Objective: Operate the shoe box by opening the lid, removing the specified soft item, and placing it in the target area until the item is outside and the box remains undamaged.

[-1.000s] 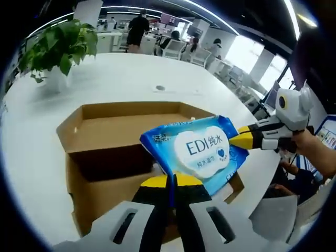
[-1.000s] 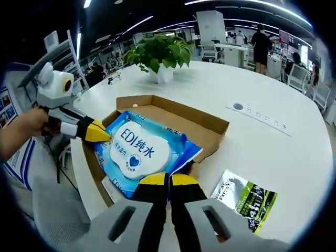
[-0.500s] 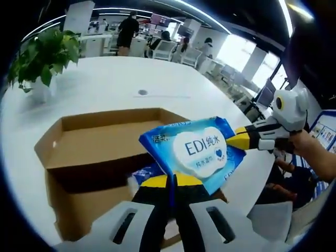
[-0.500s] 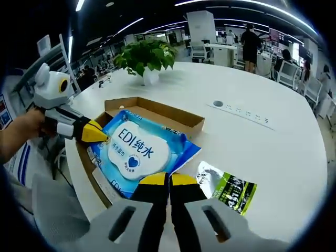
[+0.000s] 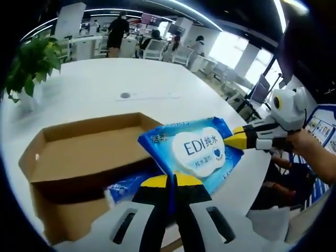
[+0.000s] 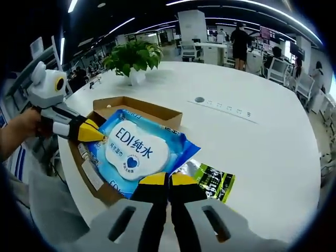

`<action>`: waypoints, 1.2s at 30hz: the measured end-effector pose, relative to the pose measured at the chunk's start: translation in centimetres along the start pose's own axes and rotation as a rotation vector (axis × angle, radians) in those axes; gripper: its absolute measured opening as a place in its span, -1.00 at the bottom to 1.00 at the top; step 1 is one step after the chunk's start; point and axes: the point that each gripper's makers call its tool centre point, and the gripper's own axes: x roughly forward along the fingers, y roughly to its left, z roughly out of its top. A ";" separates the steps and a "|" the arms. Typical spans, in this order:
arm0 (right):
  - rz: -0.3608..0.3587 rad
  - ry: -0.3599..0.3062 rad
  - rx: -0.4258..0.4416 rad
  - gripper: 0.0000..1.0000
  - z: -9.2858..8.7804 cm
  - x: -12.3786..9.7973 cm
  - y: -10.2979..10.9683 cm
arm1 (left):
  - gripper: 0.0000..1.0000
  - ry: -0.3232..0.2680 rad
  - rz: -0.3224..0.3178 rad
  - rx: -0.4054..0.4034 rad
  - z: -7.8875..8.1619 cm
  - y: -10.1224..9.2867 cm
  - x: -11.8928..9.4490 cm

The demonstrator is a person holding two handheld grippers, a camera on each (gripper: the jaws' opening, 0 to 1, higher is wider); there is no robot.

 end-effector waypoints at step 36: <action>-0.110 0.063 0.049 -1.00 -4.4 -1.6 -7.5 | -1.00 0.106 -0.081 0.130 0.3 -5.2 6.9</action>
